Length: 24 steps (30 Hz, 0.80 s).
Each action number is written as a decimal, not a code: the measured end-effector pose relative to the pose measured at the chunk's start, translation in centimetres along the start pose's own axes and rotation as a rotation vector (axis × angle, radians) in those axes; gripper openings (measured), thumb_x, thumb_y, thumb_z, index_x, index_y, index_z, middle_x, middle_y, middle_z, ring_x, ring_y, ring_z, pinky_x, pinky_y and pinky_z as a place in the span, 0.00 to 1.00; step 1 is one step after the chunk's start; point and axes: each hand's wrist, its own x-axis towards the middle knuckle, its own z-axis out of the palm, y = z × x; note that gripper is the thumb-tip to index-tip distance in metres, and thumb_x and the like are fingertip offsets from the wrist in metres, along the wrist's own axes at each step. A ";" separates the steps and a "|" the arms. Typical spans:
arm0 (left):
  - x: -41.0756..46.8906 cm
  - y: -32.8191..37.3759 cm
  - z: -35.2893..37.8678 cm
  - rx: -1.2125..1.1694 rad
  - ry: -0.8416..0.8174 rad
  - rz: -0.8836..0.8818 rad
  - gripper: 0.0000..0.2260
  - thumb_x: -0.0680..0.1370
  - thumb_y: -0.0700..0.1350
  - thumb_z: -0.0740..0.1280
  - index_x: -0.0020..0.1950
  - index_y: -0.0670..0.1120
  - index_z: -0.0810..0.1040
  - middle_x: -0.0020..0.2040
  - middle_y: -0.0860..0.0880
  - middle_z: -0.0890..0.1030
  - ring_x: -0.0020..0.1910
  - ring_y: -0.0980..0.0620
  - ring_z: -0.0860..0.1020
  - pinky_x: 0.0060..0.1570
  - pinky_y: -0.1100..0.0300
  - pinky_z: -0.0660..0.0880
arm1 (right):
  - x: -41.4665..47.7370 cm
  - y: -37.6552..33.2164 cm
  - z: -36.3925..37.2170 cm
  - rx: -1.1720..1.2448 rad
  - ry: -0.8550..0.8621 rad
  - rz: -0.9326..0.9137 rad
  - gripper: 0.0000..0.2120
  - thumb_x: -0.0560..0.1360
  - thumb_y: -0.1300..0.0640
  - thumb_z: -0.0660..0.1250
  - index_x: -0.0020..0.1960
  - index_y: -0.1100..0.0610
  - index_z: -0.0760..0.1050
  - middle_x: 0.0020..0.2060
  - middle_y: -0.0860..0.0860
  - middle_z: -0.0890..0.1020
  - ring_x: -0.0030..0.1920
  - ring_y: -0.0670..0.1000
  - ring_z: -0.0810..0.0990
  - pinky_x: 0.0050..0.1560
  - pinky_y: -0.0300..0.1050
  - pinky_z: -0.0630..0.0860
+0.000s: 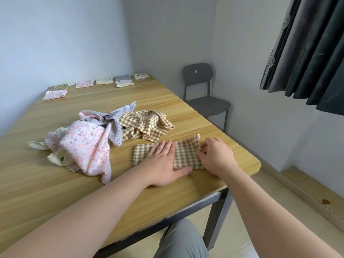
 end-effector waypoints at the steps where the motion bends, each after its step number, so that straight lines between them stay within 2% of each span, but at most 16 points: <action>1: -0.1 0.3 -0.3 -0.012 0.000 -0.003 0.52 0.71 0.80 0.42 0.81 0.45 0.32 0.81 0.46 0.31 0.80 0.47 0.33 0.80 0.44 0.39 | 0.0 -0.2 -0.5 0.063 0.001 0.021 0.13 0.81 0.46 0.64 0.60 0.53 0.74 0.57 0.50 0.79 0.55 0.52 0.77 0.59 0.51 0.75; 4: -0.5 1.8 -0.7 -0.074 0.020 0.015 0.55 0.70 0.81 0.46 0.82 0.44 0.34 0.82 0.45 0.36 0.81 0.47 0.35 0.80 0.45 0.38 | -0.5 -0.7 -2.5 0.394 0.003 0.122 0.10 0.80 0.48 0.64 0.57 0.52 0.73 0.49 0.48 0.80 0.42 0.47 0.78 0.37 0.43 0.78; 7: -0.6 4.1 -0.3 -0.085 0.062 0.056 0.54 0.71 0.80 0.47 0.82 0.44 0.35 0.83 0.45 0.39 0.81 0.47 0.37 0.80 0.45 0.38 | -1.4 -0.4 -4.5 0.531 0.074 0.140 0.06 0.80 0.52 0.64 0.56 0.51 0.72 0.45 0.49 0.80 0.37 0.47 0.80 0.29 0.41 0.74; 11: -0.3 7.2 0.2 -0.096 0.099 0.116 0.52 0.73 0.79 0.46 0.82 0.43 0.35 0.83 0.46 0.39 0.82 0.47 0.38 0.80 0.46 0.39 | -2.8 -0.1 -6.5 0.532 0.164 0.060 0.07 0.82 0.53 0.62 0.59 0.50 0.68 0.40 0.50 0.79 0.33 0.50 0.77 0.31 0.45 0.74; 15: 0.8 9.8 0.6 -0.201 0.134 0.154 0.50 0.75 0.77 0.47 0.82 0.45 0.35 0.83 0.47 0.40 0.82 0.49 0.39 0.80 0.47 0.38 | -3.6 0.4 -7.6 0.428 0.241 -0.021 0.08 0.82 0.54 0.61 0.60 0.52 0.66 0.36 0.53 0.79 0.36 0.55 0.79 0.36 0.52 0.77; 19: 1.4 11.1 1.1 -0.210 0.186 0.170 0.48 0.76 0.76 0.48 0.82 0.44 0.37 0.84 0.47 0.42 0.82 0.48 0.41 0.80 0.47 0.39 | -4.0 0.6 -7.9 0.364 0.242 -0.058 0.06 0.83 0.52 0.60 0.59 0.51 0.66 0.33 0.51 0.78 0.33 0.52 0.78 0.31 0.47 0.71; 24: 1.7 10.9 1.2 -0.213 0.174 0.192 0.49 0.75 0.76 0.49 0.82 0.46 0.37 0.84 0.48 0.41 0.82 0.48 0.40 0.79 0.45 0.39 | -4.3 0.4 -7.5 0.340 0.204 -0.065 0.06 0.84 0.52 0.59 0.60 0.50 0.67 0.34 0.52 0.80 0.32 0.53 0.78 0.35 0.49 0.75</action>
